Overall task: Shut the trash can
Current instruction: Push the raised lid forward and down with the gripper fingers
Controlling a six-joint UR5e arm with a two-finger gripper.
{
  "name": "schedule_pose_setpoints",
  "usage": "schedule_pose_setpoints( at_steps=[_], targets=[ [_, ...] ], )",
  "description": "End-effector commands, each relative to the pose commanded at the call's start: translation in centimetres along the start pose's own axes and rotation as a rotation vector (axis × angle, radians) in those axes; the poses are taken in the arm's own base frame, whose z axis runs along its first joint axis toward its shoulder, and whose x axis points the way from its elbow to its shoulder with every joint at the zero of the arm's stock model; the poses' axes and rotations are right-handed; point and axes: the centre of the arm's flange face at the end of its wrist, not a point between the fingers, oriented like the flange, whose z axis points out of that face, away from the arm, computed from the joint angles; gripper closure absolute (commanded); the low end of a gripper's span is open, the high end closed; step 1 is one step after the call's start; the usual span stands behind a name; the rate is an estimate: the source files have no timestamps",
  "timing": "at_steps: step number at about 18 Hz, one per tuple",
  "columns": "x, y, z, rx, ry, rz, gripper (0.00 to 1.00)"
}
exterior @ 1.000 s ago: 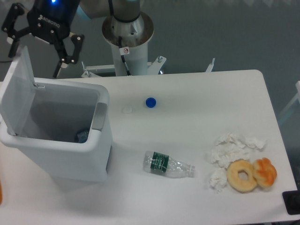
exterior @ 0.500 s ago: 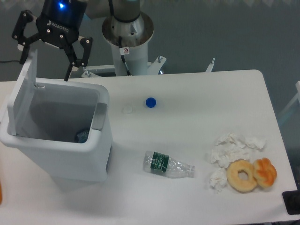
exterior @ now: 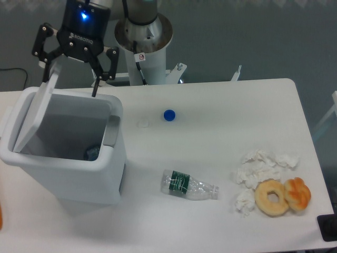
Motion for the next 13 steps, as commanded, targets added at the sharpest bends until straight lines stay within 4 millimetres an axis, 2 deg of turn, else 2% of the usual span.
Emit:
schedule_pose_setpoints(
  at_steps=[4, 13],
  targets=[
    [-1.5, -0.2, 0.1, 0.001, -0.014, -0.02, 0.0],
    [-3.7, -0.3, 3.4, -0.053, -0.025, -0.036, 0.0]
  ],
)
